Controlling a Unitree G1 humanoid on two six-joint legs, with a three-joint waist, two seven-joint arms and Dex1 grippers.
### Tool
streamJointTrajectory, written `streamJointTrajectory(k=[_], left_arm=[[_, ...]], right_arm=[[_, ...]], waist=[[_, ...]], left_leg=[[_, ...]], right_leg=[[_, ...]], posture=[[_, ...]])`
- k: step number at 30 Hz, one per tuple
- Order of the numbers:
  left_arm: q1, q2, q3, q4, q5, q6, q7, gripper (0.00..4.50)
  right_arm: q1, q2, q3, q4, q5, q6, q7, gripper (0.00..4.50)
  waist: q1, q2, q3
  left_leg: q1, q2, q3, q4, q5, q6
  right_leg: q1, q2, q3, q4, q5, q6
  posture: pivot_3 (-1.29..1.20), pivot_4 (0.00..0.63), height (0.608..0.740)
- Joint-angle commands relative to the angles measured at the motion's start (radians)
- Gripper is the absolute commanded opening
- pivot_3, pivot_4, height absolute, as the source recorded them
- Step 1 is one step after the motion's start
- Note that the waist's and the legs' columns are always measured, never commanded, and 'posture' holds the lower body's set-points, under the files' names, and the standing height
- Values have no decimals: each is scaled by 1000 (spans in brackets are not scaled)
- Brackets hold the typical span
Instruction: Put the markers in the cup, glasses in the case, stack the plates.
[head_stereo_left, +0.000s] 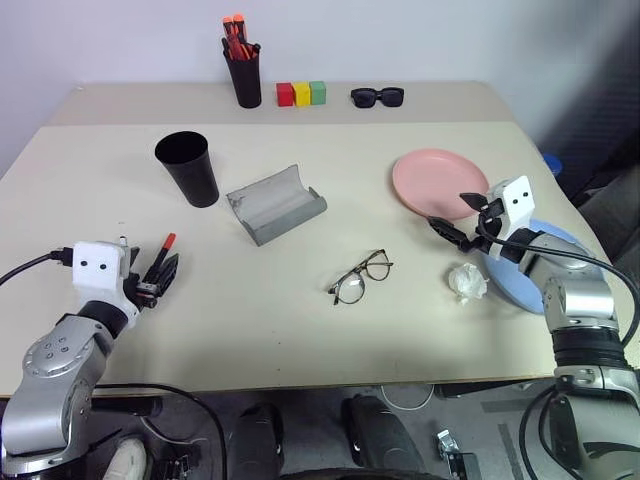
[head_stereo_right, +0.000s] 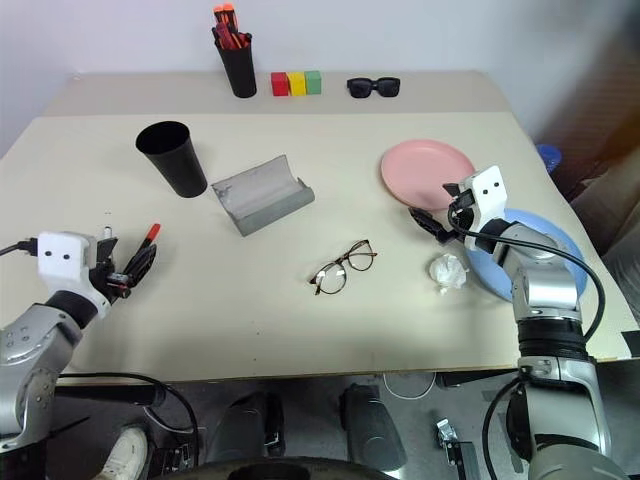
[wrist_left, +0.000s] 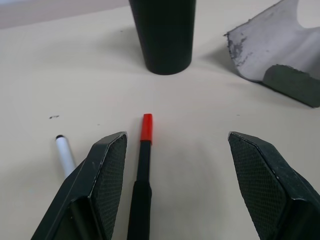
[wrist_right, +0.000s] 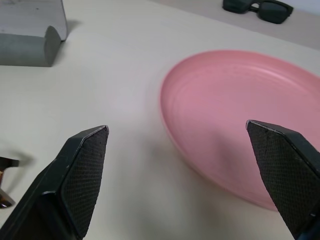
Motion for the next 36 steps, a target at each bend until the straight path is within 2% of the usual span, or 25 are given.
streamJointTrajectory(k=[1,11,18,19,22,25,31,36], left_arm=[[-8,3,11,-43,-7,-3,5,3287],[-71,-1,-19,-6,11,-11,25,3287],[-102,-13,-42,-19,25,79,86,3287],[-113,-17,-44,-24,23,99,99,3551],[-158,-27,-52,-33,21,194,151,4459],[-228,-46,-49,-1,37,321,229,4459],[-453,-35,-49,105,-13,777,261,4459],[-537,-42,-51,168,-9,944,249,4459]], right_arm=[[-32,0,4,-18,1,-14,5,4500],[-72,30,29,-26,-8,-21,-18,4500],[-86,91,76,-129,3,6,-28,4500],[-84,102,91,-156,2,16,-30,4500],[-75,131,150,-232,-16,33,-27,4500],[-57,173,198,-306,-9,62,-39,4500],[39,222,316,-523,-20,155,-63,4500],[95,223,351,-611,-27,195,-81,4500]], waist=[[1,0,0],[0,0,0],[-1,0,0],[-1,0,0],[0,0,0],[3,0,0],[23,-1,-1],[23,-1,-1]], left_leg=[[0,0,0,0,0,0],[0,0,0,0,0,0],[0,0,0,0,0,0],[0,0,0,0,0,0],[0,0,0,0,0,0],[0,0,-1,1,0,0],[0,0,-2,2,0,0],[0,0,-2,2,0,-1]], right_leg=[[0,0,0,0,0,0],[0,0,0,0,0,0],[0,0,0,1,0,0],[0,0,0,1,0,1],[0,0,0,1,0,1],[0,0,0,1,0,1],[0,1,-2,2,0,1],[0,1,-2,3,0,1]], posture=[[0,150,722],[0,150,722],[0,150,722],[0,150,722],[0,150,722],[0,150,722],[0,150,722],[0,150,722]])
